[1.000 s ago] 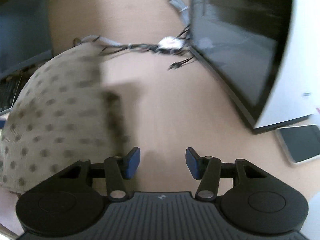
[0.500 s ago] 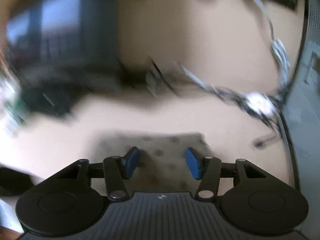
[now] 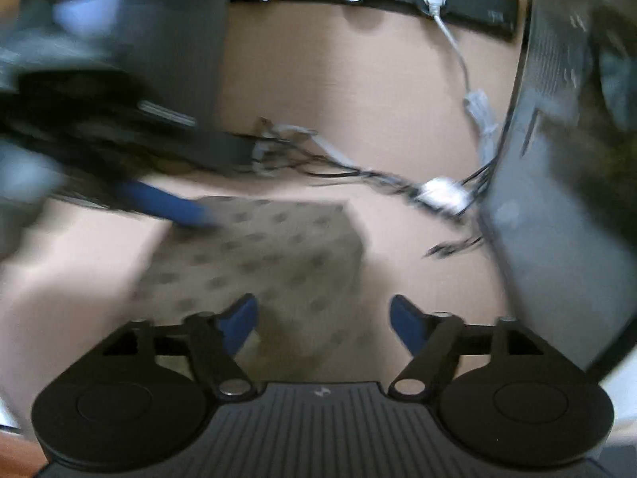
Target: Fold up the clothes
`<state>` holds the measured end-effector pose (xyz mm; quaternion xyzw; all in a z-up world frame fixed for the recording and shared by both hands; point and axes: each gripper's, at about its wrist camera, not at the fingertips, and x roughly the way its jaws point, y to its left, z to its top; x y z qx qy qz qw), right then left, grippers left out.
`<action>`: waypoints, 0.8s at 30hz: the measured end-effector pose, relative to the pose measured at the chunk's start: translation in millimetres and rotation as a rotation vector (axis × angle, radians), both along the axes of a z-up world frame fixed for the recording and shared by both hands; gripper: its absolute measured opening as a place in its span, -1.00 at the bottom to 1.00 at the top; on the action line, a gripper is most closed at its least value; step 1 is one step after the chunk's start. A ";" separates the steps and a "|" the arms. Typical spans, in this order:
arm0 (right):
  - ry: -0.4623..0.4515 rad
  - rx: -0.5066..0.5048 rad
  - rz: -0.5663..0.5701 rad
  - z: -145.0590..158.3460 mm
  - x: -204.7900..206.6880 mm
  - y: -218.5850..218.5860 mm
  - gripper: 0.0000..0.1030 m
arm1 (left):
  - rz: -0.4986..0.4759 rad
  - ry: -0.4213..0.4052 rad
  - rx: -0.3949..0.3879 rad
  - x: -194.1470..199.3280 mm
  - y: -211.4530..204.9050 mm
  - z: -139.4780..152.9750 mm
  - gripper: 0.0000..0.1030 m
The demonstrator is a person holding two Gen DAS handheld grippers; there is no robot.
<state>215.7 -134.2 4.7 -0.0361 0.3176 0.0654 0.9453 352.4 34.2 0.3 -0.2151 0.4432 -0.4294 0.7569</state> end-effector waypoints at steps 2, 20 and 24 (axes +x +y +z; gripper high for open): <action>0.040 0.037 0.009 -8.9 -14.0 5.2 0.52 | -0.016 0.024 0.063 11.4 -28.8 -12.0 0.64; -0.033 0.198 -0.092 35.6 9.4 -41.5 0.65 | 0.172 -0.005 0.229 -38.1 25.2 21.4 0.72; -0.059 0.120 -0.060 41.7 73.5 -19.0 0.65 | 0.162 -0.034 0.372 -55.8 15.1 11.2 0.58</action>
